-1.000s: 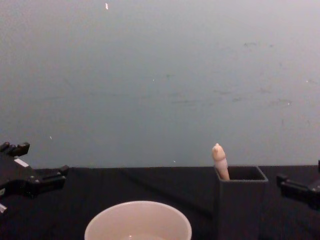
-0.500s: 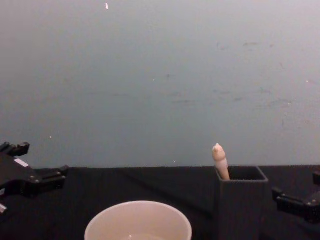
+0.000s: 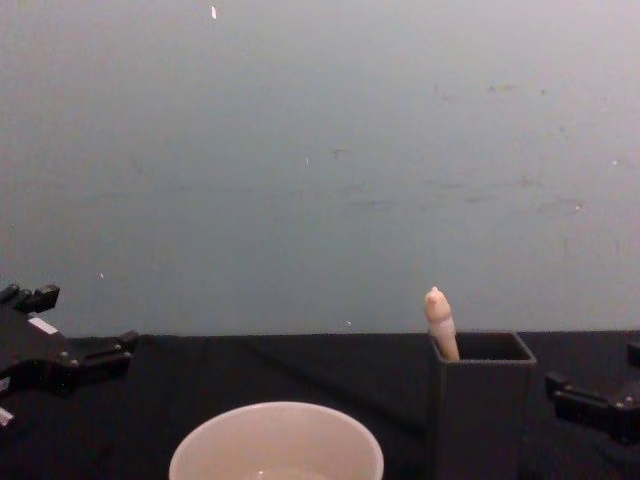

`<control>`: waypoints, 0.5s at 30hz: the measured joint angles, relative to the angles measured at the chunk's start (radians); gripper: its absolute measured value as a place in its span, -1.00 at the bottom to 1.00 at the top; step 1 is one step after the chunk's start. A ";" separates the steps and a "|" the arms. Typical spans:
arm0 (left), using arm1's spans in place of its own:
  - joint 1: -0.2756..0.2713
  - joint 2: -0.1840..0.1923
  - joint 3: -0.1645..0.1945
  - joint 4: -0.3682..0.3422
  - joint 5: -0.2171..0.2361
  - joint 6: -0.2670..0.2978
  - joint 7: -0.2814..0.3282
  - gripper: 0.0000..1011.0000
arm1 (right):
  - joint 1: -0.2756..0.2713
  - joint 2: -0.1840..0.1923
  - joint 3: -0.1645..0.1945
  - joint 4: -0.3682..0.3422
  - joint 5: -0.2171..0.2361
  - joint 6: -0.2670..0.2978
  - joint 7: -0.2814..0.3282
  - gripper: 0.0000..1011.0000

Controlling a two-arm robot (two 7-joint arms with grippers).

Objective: Pick up the stirring spoon with one hand, stir inside the cup, then place it back in its original position.

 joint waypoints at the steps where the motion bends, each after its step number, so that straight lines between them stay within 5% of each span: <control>1: 0.000 0.000 0.000 0.000 0.000 0.000 0.000 0.98 | 0.000 0.000 0.000 0.000 0.000 0.000 0.000 0.98; 15: 0.000 0.000 0.000 0.000 0.000 0.000 0.000 0.98 | 0.000 0.000 0.000 -0.001 0.002 0.000 -0.001 0.98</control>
